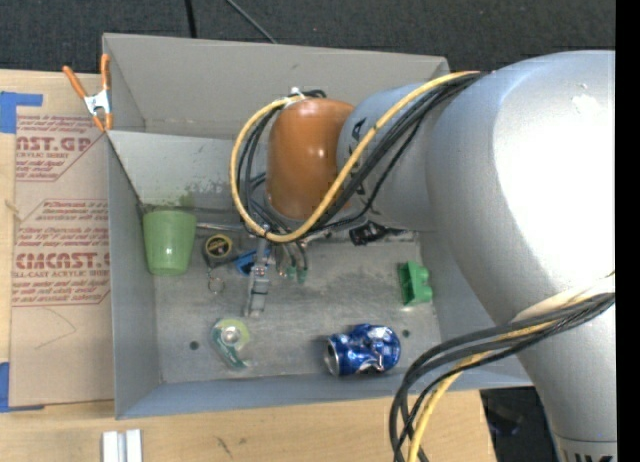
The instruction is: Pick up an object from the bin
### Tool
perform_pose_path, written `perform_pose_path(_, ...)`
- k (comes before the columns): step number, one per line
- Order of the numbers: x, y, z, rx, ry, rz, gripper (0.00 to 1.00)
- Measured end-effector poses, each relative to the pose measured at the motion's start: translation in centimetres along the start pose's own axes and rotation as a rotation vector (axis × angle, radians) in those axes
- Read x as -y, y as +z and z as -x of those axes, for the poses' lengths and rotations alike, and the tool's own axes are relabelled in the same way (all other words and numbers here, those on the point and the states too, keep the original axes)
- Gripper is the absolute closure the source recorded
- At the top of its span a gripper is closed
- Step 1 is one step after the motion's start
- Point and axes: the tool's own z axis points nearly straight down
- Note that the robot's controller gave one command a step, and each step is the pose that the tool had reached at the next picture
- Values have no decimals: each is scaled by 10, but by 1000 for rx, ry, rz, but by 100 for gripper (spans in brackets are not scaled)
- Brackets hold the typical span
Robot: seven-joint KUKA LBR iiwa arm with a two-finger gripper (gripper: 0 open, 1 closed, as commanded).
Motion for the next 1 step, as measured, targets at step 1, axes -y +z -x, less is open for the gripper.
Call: perform_pose_path(1, 39, -36, 5, 9, 85, 3, 0)
